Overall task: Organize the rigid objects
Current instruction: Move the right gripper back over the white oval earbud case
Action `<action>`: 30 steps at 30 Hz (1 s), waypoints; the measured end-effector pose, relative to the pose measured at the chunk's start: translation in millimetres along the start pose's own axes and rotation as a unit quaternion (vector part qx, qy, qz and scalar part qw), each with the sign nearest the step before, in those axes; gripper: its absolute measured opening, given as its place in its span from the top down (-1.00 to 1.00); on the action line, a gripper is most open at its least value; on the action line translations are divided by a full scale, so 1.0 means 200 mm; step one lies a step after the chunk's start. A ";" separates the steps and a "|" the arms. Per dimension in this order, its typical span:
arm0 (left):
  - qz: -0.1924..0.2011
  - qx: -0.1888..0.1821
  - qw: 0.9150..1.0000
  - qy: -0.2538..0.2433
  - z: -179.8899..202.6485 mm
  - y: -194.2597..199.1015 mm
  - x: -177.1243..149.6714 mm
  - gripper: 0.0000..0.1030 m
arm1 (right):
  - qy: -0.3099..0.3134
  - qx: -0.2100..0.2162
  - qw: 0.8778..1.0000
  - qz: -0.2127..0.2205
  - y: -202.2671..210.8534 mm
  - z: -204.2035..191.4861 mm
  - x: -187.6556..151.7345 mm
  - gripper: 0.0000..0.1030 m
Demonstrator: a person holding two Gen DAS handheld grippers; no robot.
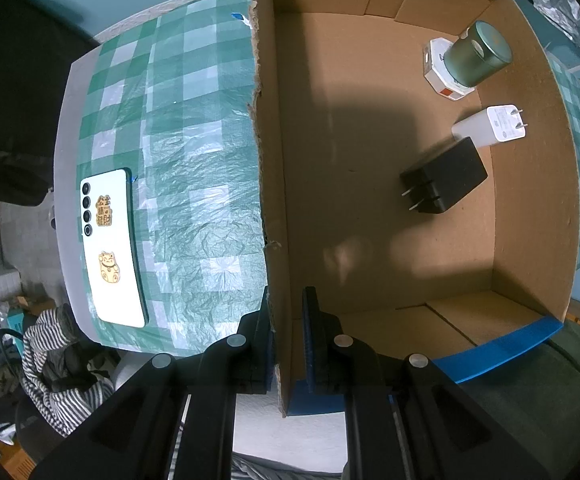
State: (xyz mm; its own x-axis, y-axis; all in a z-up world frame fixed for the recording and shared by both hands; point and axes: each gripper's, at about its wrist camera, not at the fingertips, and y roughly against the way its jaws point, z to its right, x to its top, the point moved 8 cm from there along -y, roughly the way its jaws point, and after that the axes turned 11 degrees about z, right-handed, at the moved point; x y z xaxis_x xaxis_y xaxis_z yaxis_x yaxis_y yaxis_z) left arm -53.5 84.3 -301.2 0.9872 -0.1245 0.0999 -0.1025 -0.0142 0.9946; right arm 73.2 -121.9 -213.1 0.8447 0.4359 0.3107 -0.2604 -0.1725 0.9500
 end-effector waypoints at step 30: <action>0.002 0.011 1.000 0.009 -0.01 0.01 -0.02 0.80 | -0.194 -0.042 0.979 -0.054 -0.37 0.85 -0.32 -0.34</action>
State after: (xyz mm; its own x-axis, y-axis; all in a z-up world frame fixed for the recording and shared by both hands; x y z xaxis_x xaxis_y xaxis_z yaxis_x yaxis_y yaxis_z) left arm -57.7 86.6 -300.5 0.9887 -0.1066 0.1055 -0.1098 -0.0361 0.9933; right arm 118.1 -287.4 -307.9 0.9791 0.0757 0.1889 -0.1842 -0.0647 0.9808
